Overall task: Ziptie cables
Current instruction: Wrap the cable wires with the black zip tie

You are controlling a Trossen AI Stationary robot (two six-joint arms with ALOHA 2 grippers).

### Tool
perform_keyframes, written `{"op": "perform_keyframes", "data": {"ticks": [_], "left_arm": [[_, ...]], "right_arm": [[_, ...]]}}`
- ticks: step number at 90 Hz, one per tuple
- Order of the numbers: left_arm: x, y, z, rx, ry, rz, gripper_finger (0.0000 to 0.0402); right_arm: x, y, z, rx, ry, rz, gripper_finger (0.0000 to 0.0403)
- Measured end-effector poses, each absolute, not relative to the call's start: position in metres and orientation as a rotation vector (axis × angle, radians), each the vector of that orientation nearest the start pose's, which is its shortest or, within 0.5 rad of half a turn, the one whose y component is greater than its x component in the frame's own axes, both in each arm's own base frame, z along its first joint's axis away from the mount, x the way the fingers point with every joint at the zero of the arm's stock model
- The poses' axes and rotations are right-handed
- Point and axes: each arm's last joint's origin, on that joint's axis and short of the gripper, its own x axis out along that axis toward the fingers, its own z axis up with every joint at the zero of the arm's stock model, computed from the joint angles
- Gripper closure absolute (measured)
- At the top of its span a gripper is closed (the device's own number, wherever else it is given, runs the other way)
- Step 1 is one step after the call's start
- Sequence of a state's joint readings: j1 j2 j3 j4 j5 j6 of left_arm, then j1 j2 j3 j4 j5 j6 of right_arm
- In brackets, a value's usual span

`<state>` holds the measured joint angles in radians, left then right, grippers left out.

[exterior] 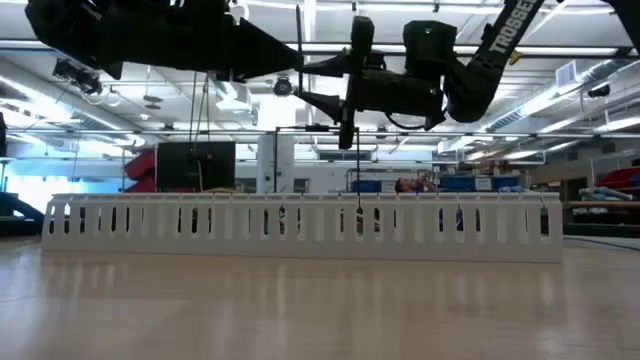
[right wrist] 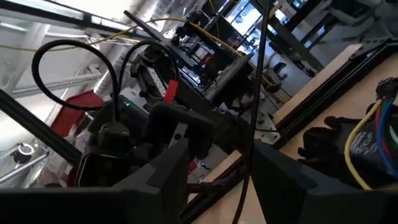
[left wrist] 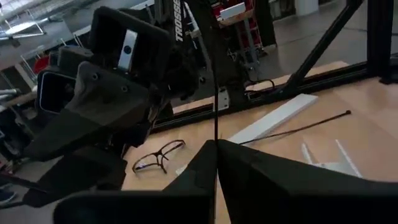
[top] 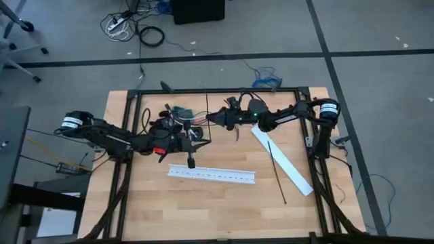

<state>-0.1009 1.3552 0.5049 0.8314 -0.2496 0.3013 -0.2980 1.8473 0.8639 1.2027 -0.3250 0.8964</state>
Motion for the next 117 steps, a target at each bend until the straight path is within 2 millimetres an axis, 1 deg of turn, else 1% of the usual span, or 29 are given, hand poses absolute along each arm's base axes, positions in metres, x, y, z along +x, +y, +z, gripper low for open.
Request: {"op": "perform_keyframes", "data": {"ticks": [26, 71, 117], "left_arm": [[0.265, -0.020, 0.215, 0.247, 0.037, 0.146, 0.0401], [0.265, -0.019, 0.215, 0.076, 0.025, 0.149, 0.0401], [0.265, -0.019, 0.215, -0.004, 0.022, 0.150, 0.0401]], "right_arm": [[0.356, -0.104, 0.207, 0.788, -0.182, 0.115, 0.0242], [0.354, -0.108, 0.209, 0.688, -0.202, 0.099, 0.0242], [0.351, -0.118, 0.210, 0.641, -0.228, 0.074, 0.0242]]}}
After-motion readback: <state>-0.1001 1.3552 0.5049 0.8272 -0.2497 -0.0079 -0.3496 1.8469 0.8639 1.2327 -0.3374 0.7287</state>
